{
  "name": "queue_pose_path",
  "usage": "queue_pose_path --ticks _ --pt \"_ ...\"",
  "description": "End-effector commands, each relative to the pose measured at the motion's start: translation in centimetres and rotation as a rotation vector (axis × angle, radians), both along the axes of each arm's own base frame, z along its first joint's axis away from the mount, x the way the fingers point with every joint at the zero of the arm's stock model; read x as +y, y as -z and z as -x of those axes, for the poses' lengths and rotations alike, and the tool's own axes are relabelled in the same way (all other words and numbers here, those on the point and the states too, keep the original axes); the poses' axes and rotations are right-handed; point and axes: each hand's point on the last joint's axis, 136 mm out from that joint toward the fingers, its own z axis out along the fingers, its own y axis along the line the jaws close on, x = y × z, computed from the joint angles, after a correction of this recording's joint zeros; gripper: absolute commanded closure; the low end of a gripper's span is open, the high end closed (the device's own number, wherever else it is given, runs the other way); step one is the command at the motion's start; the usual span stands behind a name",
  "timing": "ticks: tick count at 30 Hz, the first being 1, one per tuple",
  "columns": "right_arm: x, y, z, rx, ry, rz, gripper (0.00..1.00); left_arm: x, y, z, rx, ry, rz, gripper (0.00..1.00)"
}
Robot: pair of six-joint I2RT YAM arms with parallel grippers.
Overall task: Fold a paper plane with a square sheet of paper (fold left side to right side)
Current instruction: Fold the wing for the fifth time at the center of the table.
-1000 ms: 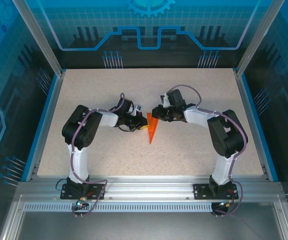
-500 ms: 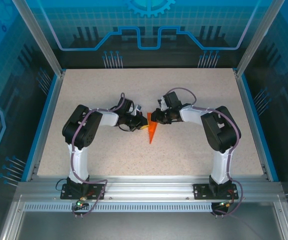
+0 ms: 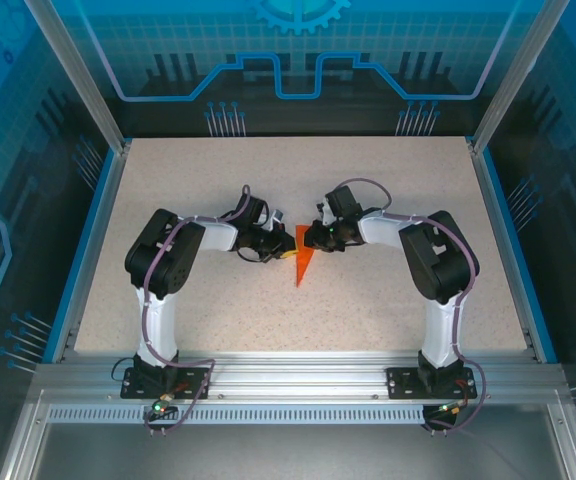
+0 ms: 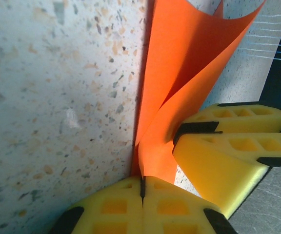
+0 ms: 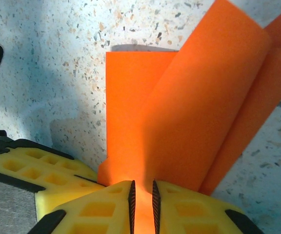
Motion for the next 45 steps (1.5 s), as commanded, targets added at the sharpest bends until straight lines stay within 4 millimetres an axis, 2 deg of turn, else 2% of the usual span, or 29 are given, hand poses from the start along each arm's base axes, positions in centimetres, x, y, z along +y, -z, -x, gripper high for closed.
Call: queue_pose_path --ticks 1,6,9,16,20,22,25,31,34,37,45 --pt "-1.2 2.0 0.9 0.067 0.024 0.052 0.81 0.6 2.3 0.2 0.040 -0.009 -0.051 1.00" --pt "-2.2 3.3 1.9 0.112 0.056 0.065 0.82 0.4 1.8 0.1 0.028 -0.005 -0.039 0.98" --pt "-2.6 3.4 2.2 0.123 0.067 0.060 0.83 0.4 0.9 0.1 0.005 0.002 -0.031 0.95" --pt "-2.6 3.4 2.3 0.124 0.061 0.060 0.84 0.5 -3.0 -0.1 -0.075 0.009 -0.013 0.76" --pt "-2.6 3.5 2.3 0.125 0.060 0.060 0.84 1.4 -5.8 0.1 -0.137 0.008 -0.028 0.66" --pt "-2.6 3.4 2.3 0.123 0.060 0.059 0.84 1.8 -6.8 0.7 -0.154 0.015 -0.045 0.63" --pt "-2.6 3.4 2.3 0.124 0.059 0.062 0.84 1.6 -7.7 2.0 -0.152 0.038 -0.021 0.67" --pt "-2.6 3.4 2.3 0.124 0.059 0.062 0.85 -1.7 -7.2 5.9 -0.065 0.160 0.061 0.76" --pt "-2.6 3.4 2.4 0.126 0.057 0.062 0.85 -3.1 -6.5 6.9 -0.033 0.199 0.063 0.78" --pt "-2.6 3.3 2.4 0.124 0.055 0.063 0.85 -3.4 -5.6 7.1 -0.010 0.201 0.046 0.78" --pt "-2.4 3.2 2.3 0.121 0.051 0.059 0.85 -2.9 -2.8 7.2 0.059 0.173 -0.015 0.79"
